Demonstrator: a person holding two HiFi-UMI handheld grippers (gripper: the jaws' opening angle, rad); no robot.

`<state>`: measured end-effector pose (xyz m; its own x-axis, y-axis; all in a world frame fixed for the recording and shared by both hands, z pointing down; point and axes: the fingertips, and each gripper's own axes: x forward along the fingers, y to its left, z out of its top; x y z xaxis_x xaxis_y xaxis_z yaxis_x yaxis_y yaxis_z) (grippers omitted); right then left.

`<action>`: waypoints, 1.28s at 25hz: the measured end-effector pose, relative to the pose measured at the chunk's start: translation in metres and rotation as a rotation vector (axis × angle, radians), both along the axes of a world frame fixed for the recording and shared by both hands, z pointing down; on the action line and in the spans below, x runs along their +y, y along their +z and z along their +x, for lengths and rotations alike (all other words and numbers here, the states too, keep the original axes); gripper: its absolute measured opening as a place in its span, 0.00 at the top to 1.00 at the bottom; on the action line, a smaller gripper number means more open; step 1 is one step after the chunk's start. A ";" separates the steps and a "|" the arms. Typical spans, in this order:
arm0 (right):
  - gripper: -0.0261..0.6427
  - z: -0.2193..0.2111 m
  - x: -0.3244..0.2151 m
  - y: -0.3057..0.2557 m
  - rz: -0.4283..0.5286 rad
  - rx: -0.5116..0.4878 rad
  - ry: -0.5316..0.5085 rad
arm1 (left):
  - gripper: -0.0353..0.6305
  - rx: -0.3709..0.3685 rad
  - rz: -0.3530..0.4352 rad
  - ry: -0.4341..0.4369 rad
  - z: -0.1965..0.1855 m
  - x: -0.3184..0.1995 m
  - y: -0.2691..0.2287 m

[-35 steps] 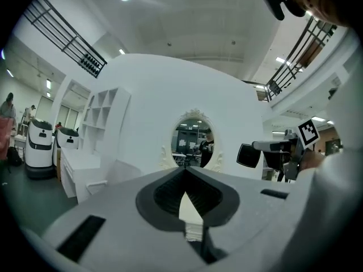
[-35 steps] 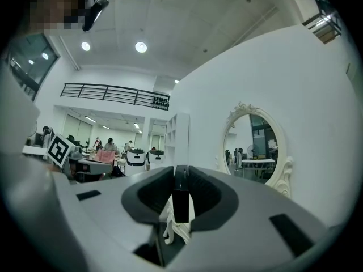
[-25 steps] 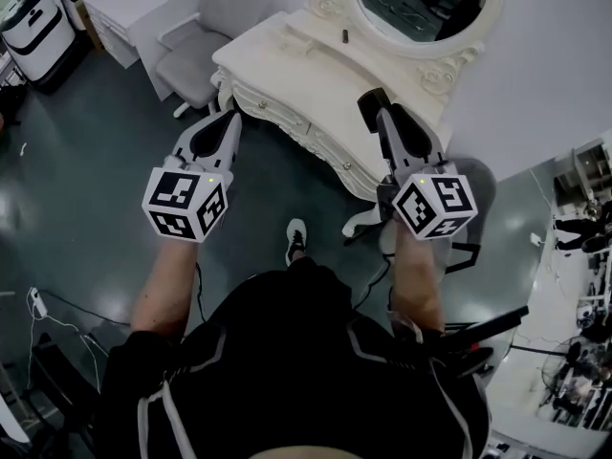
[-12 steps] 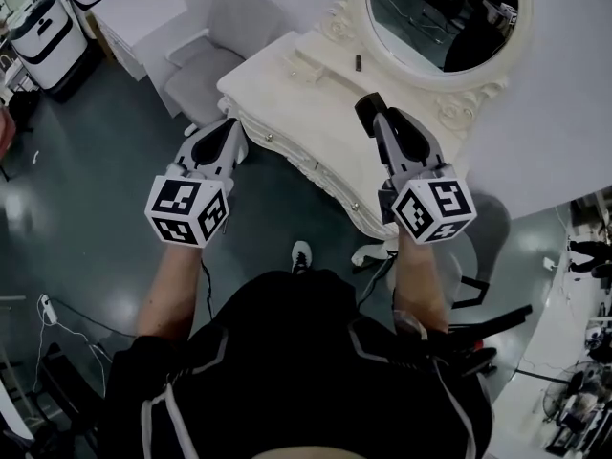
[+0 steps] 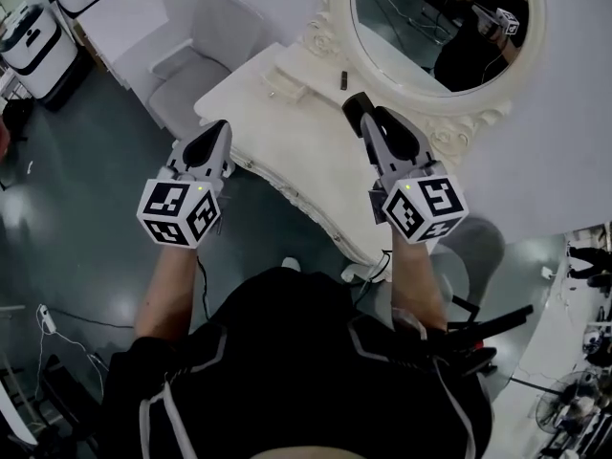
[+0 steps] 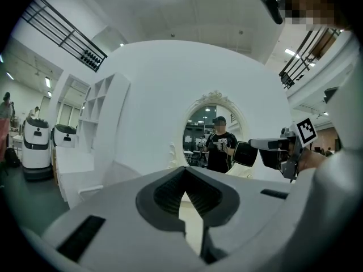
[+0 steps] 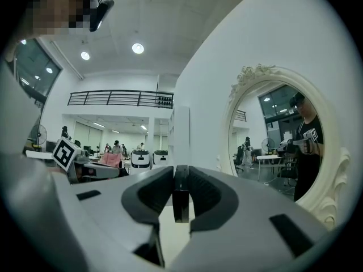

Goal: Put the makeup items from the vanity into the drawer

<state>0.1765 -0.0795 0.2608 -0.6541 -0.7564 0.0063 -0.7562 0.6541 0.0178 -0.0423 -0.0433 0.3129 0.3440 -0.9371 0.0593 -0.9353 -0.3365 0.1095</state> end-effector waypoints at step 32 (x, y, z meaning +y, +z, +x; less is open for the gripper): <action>0.83 -0.118 -0.238 0.098 -0.201 0.104 0.093 | 0.94 -0.024 -0.105 0.178 -0.095 -0.234 0.063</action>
